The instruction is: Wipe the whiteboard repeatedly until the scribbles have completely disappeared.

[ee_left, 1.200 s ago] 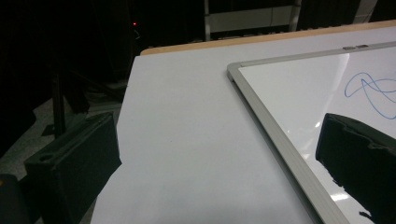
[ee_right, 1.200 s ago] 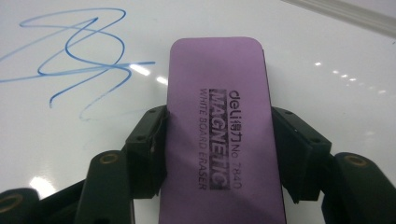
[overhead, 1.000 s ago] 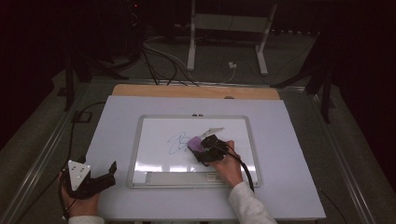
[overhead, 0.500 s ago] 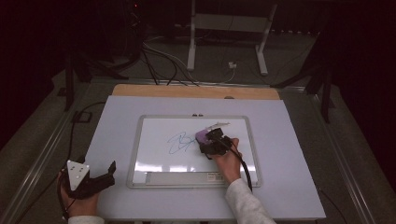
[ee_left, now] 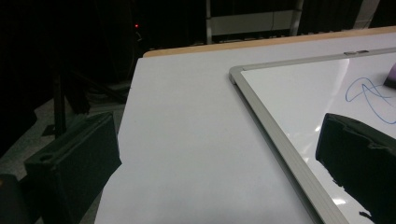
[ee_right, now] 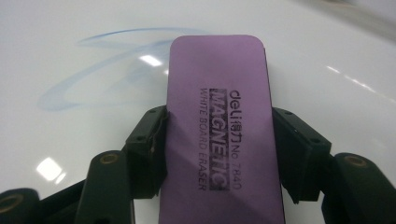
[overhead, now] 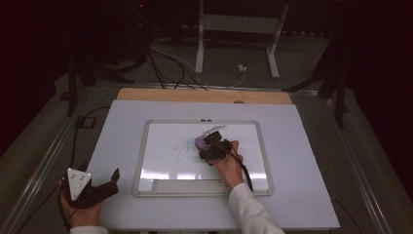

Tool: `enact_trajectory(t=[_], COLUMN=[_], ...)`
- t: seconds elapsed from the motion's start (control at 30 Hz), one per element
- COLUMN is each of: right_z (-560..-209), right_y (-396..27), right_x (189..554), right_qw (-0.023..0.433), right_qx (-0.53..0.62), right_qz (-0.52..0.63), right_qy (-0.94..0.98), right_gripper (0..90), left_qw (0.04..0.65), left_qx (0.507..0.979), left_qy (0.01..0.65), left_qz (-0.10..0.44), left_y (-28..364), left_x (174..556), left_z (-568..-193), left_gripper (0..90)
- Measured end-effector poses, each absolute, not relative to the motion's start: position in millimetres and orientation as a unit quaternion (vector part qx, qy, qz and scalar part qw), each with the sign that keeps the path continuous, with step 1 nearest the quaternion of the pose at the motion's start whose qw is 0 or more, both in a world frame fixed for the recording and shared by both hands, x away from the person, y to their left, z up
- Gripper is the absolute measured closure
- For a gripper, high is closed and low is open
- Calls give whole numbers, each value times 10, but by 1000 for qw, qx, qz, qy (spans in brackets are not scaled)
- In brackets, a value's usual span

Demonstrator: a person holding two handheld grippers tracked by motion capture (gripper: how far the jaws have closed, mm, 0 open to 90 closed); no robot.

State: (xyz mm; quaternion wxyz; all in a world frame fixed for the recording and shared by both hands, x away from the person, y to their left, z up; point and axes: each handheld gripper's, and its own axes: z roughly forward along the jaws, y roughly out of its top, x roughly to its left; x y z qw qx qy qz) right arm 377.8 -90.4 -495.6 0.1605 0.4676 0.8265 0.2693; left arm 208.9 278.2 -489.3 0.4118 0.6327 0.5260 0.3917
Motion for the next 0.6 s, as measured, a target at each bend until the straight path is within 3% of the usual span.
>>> enact_trajectory(t=[0.13, 0.5, 0.6], right_z=[-4955, -4945, -4948], right_y=[-955, -491, -629], right_x=[3850, 3600, 3725], right_qw=[166, 98, 132], right_qx=[495, 357, 430], right_qz=[263, 288, 274], right_qy=[812, 883, 850], right_gripper=[414, 414, 414], left_qw=[411, 410, 410], left_qx=[634, 634, 633], left_qy=[526, 525, 526], left_qz=[391, 392, 393], left_y=[2773, 2769, 2780], left_x=[2099, 2096, 2087], left_z=[-4897, -4896, -4892], left_gripper=[6, 5, 5])
